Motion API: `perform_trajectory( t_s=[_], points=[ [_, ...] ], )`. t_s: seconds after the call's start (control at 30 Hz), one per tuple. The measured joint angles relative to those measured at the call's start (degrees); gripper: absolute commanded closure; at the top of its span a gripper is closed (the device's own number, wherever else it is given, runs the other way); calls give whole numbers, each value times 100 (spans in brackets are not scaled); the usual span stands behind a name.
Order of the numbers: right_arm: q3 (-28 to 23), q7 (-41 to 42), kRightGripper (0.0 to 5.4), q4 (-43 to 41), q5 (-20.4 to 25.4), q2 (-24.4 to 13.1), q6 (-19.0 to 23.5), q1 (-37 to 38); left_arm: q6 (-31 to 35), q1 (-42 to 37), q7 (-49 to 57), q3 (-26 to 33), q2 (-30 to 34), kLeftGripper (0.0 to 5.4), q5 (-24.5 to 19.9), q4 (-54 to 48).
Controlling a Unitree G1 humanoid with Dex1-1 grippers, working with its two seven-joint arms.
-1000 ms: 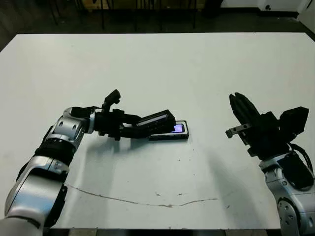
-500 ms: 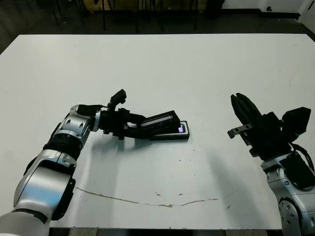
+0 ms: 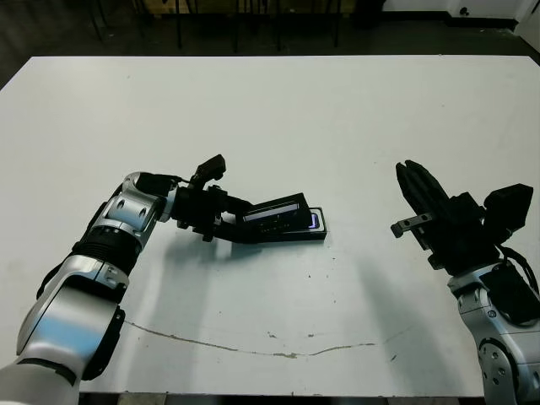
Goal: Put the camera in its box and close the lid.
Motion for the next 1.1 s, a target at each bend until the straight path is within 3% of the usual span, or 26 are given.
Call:
perform_trajectory(
  t_s=[0.3, 0.57, 0.83, 1.1],
  points=[
    [-12, 10, 540, 76, -50, 0, -187, 10, -399, 552, 1252, -438, -3, 264, 773, -1357],
    [-61, 55, 540, 176, -32, 0, -291, 17, -530, 722, 1757, -674, -12, 264, 1023, -1915],
    [-75, 63, 540, 197, -33, 0, -323, 41, -653, 566, 1722, -775, -47, 264, 989, -1660],
    [-102, 144, 540, 243, 7, 1, -453, 79, -670, -82, 1147, -650, -428, 264, 686, -98]
  ],
)
